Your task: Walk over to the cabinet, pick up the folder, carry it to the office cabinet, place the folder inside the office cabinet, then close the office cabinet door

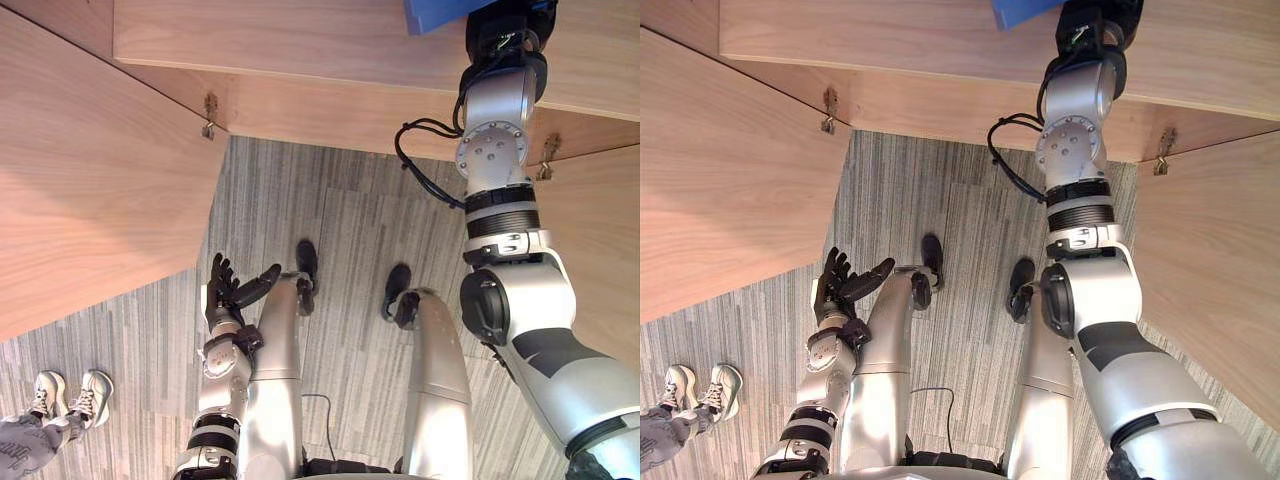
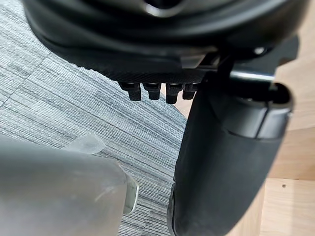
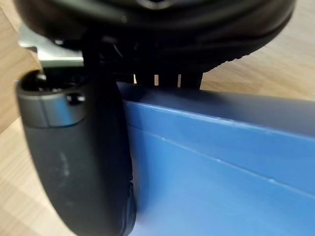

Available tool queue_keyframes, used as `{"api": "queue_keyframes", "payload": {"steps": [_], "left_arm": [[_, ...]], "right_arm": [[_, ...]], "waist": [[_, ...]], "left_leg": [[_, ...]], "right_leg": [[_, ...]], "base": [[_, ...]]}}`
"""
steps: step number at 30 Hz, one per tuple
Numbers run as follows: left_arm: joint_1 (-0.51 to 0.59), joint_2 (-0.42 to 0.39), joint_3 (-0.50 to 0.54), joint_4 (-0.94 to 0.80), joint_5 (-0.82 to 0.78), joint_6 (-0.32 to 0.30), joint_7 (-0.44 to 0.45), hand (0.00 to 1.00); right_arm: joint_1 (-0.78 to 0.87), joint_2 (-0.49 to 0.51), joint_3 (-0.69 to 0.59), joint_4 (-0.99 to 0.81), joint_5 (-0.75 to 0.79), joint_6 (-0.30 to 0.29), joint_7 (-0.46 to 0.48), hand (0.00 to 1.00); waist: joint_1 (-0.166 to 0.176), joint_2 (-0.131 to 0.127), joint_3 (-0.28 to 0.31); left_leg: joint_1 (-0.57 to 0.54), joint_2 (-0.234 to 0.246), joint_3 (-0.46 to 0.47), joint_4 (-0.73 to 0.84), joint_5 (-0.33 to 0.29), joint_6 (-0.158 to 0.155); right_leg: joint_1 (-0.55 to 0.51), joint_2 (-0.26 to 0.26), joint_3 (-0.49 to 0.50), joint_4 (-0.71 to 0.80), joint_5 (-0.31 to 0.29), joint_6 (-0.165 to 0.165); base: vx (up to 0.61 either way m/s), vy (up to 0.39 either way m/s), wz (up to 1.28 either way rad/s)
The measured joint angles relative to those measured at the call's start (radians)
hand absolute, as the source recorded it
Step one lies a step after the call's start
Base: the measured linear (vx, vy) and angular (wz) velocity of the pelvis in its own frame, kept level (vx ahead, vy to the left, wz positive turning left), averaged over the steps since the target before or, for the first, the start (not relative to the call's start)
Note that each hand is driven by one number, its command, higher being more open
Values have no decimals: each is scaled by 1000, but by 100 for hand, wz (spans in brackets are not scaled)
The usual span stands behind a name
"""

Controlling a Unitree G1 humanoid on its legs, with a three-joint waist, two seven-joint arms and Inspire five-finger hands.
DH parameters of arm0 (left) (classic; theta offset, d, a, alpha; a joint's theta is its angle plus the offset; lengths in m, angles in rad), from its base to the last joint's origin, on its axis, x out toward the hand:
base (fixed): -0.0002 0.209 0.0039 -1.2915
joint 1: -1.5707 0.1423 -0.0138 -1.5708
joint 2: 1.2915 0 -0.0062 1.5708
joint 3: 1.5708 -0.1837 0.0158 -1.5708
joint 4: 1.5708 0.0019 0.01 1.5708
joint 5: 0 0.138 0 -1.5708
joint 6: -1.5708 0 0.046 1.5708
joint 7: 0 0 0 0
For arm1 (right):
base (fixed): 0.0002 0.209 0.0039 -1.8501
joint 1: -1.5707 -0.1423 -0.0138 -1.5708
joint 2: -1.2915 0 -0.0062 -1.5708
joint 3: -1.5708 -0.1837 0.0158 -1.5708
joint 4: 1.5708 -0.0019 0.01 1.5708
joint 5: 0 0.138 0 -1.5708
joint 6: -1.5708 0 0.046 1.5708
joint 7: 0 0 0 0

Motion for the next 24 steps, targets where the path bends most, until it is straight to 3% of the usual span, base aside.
{"api": "queue_keyframes", "payload": {"steps": [6,13,16,17,20,22,24], "left_arm": [[0,1,0,5,0,1,1,100],[0,6,0,12,1,5,4,100],[0,6,1,11,2,6,4,100],[-1,7,1,5,4,6,1,100],[-1,7,8,3,10,5,-1,100],[0,13,9,3,22,4,-2,100],[0,19,9,11,23,0,-7,100]], "right_arm": [[6,-2,6,-11,-1,-8,3,100],[135,32,57,-192,-34,-27,18,100],[182,34,71,-230,-106,-27,24,100],[252,27,82,-266,-226,-26,59,100],[296,10,120,-294,-273,-24,84,100],[317,-30,175,-303,-304,-21,92,100],[376,-126,282,-330,-464,-1,144,100]], "waist": [[-4,-1,-2],[-18,-5,-5],[-24,-8,-7],[-30,-8,-7],[-34,-8,-7],[-39,-9,-8],[-43,-13,-10]], "left_leg": [[9,2,2,-2,0,0],[36,12,13,-11,-1,-1],[45,16,20,-14,-2,-1],[49,25,24,-15,-3,-2],[51,30,25,-17,-3,-3],[52,31,26,-22,-3,-3],[56,31,28,-31,-3,-3]], "right_leg": [[10,1,0,-6,0,0],[35,7,3,-19,1,0],[38,11,7,-21,1,0],[39,19,9,-24,2,-2],[39,23,9,-28,4,-4],[39,24,9,-33,6,-4],[43,24,10,-41,8,-3]], "base": [[0,0,0],[-18,-24,-3],[-33,-38,-7],[-59,-61,-12],[-36,-35,-6],[0,0,0],[0,0,0]]}}
